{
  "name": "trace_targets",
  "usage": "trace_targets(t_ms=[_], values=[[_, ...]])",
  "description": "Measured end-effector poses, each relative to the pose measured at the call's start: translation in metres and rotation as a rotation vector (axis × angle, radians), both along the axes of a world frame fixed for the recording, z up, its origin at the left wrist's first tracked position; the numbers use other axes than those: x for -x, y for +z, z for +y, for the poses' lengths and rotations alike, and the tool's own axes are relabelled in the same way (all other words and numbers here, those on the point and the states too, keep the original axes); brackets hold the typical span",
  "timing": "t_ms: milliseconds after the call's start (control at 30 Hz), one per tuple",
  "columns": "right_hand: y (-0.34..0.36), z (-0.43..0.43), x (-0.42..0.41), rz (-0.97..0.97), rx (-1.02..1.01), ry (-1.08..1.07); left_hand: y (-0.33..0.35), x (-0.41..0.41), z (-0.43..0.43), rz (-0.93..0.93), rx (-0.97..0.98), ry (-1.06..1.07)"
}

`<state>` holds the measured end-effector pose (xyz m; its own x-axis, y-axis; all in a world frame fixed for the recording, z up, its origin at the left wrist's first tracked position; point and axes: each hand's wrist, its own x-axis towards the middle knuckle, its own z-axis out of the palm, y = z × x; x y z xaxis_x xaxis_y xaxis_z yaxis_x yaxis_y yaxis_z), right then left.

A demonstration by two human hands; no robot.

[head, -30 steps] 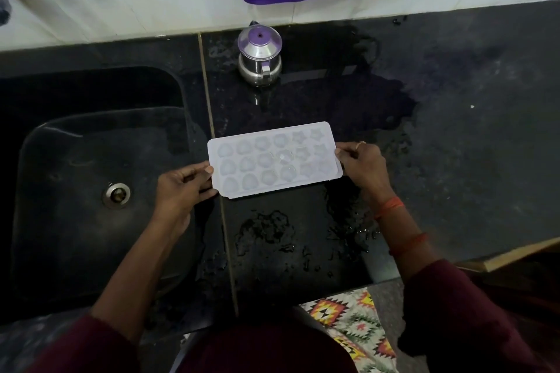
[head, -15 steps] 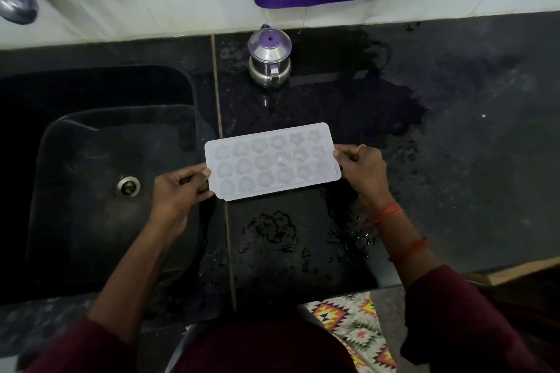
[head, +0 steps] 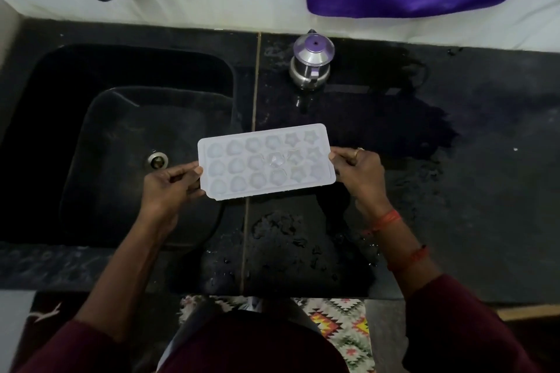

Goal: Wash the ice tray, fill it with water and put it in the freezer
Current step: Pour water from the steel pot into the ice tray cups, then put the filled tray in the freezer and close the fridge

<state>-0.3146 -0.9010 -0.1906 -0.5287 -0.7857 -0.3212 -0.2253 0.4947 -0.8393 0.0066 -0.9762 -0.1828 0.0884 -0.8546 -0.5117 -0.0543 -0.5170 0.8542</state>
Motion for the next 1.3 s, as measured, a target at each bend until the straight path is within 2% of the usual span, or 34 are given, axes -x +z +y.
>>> trace_targets(t_ms=[633, 1300], values=[[-0.009, -0.012, -0.120, -0.098, 0.012, 0.300, -0.003, -0.131, 0.091, -0.010, 0.006, 0.302], [0.006, -0.004, -0.267, -0.079, 0.012, 0.632, 0.001, -0.243, 0.219, 0.021, 0.010, 0.700]])
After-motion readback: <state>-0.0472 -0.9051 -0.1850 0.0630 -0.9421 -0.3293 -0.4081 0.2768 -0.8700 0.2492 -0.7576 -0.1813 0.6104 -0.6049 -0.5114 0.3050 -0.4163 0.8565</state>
